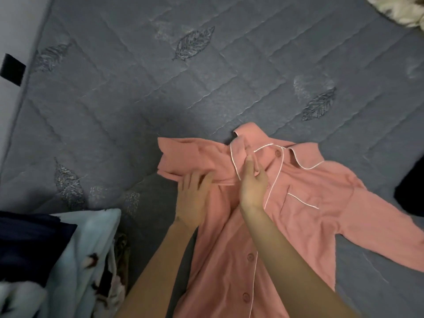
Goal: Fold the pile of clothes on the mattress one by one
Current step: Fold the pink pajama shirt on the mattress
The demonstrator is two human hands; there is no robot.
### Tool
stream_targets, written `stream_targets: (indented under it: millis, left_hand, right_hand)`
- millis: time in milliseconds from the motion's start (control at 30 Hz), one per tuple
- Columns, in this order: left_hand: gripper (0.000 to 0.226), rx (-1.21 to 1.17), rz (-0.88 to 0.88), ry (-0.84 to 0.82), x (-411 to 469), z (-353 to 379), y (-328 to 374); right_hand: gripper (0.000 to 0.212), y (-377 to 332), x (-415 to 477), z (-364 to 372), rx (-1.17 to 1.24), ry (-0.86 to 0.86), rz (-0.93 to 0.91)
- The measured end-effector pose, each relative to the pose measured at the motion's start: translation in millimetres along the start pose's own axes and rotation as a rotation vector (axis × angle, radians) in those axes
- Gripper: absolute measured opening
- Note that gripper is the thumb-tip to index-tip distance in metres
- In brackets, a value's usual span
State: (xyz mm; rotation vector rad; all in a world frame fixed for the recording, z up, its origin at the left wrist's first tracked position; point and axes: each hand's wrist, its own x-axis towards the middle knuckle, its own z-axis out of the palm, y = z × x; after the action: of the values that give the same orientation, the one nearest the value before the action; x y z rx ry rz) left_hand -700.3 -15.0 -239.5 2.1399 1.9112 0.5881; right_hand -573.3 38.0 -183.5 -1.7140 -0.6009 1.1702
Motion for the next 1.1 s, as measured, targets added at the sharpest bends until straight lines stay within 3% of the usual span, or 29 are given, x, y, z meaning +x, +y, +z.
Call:
stream_targets:
  millis: [133, 267, 500, 633, 700, 767, 833, 933, 1000, 1100]
  left_hand:
    - [0.032, 0.065, -0.274, 0.096, 11, -1, 11]
    - [0.014, 0.022, -0.388, 0.029, 14, 3, 23]
    - [0.020, -0.047, -0.030, -0.068, -8, 20, 83]
    - [0.026, 0.032, 0.031, -0.161, -31, 35, 108]
    - [0.031, 0.067, -0.039, -0.213, -39, 44, 114]
    - [0.034, 0.101, -0.120, -0.235, -43, 50, 123]
    - [0.039, 0.089, -0.169, -0.232, -42, 52, 135]
    - [0.043, 0.030, -0.365, -0.203, -26, 48, 146]
    - [0.045, 0.068, -0.504, -0.110, -17, 45, 142]
    - [0.042, 0.006, -0.538, 0.090, -6, 44, 123]
  right_hand:
    - [0.033, -11, 15, -45, 0.062, 0.103, -0.059]
    - [0.029, -12, 29, -92, 0.076, 0.178, -0.066]
    - [0.026, 10, 36, -163, 0.047, 0.342, 0.015]
    - [0.022, 18, 39, -195, -0.027, 0.360, 0.153]
    - [0.018, 27, 42, -208, -0.088, 0.266, 0.251]
    - [0.014, 34, 42, -219, -0.166, 0.225, 0.221]
    - [0.005, 37, 42, -230, -0.217, 0.284, 0.157]
    - [0.019, 36, 45, -244, -0.203, 0.353, 0.141]
    - [0.016, 38, 48, -249, -0.209, 0.305, 0.176]
    - [0.008, 42, 50, -250, -0.264, 0.241, 0.223]
